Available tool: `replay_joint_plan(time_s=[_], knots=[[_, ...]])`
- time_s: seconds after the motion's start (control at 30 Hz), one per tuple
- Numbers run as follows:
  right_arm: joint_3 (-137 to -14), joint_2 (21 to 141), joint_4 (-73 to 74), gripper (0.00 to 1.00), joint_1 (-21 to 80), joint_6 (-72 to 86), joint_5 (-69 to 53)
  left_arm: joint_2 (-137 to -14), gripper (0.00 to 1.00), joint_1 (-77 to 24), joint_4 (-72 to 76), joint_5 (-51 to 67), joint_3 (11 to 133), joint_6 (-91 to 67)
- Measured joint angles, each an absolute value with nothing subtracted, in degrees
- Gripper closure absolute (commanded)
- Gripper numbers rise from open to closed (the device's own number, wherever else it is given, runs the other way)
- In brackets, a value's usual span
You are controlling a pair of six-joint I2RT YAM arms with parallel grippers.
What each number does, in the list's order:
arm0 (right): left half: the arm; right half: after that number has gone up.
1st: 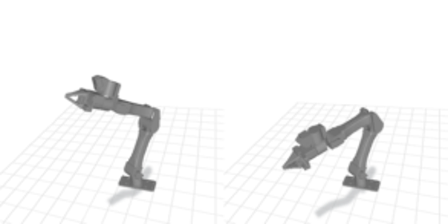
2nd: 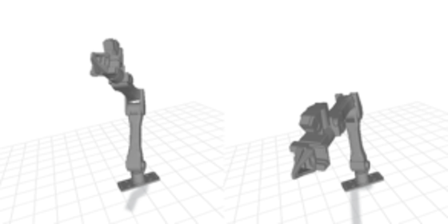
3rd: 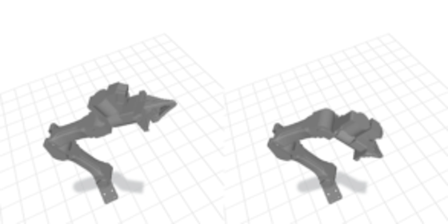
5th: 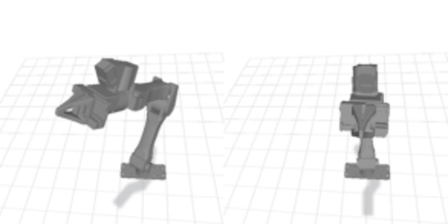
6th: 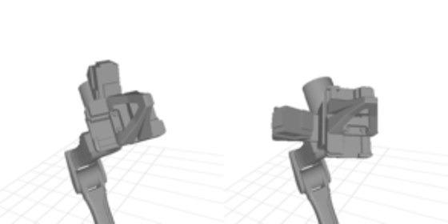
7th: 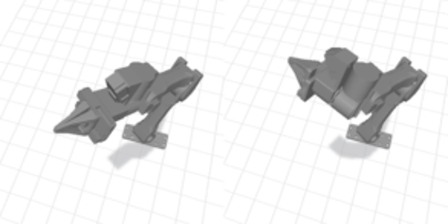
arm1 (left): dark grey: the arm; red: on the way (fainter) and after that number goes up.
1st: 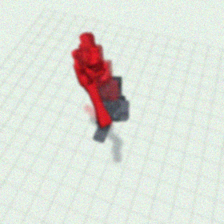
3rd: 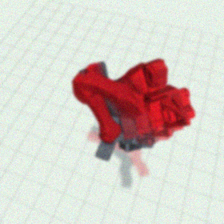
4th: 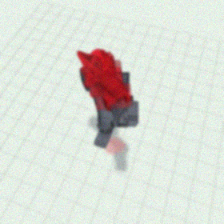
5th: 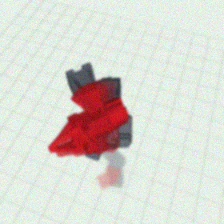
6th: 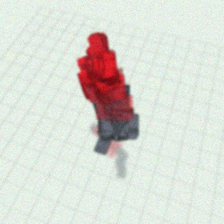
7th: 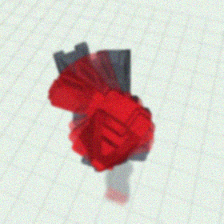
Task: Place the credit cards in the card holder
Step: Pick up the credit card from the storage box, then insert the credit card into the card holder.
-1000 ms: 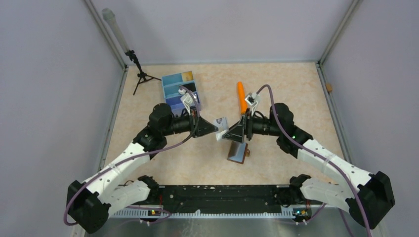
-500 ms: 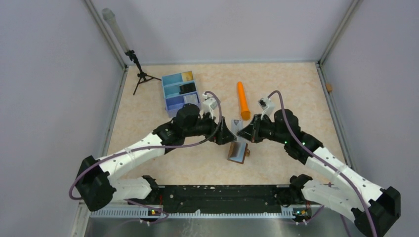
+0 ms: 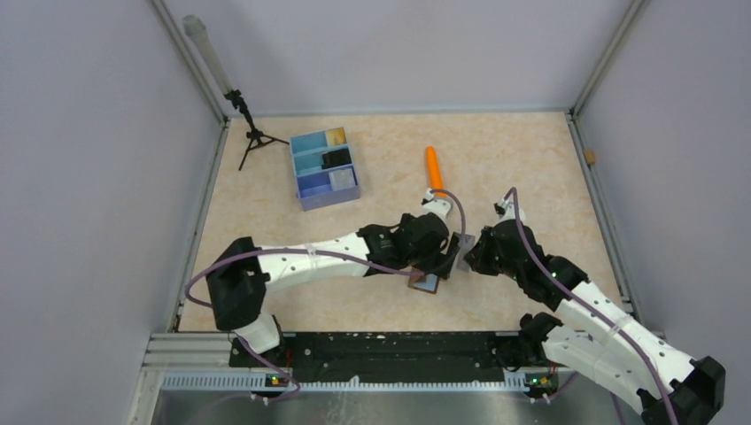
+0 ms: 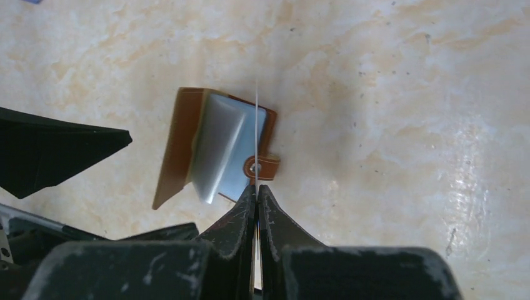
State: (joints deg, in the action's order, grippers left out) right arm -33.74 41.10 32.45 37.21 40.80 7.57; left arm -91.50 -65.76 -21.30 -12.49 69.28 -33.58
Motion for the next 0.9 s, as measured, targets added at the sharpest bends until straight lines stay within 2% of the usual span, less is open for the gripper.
replay_joint_plan(time_s=[0.3, 0.9], knots=[[-32.1, 40.5, 33.5, 1.00, 37.2, 42.5, 9.8, -100.0, 0.01, -66.8, -29.2, -21.3, 72.4, -38.1], [-30.0, 41.0, 31.6, 1.00, 37.2, 42.5, 8.2, -108.8, 0.01, -66.8, -31.5, -18.9, 76.3, -39.3]])
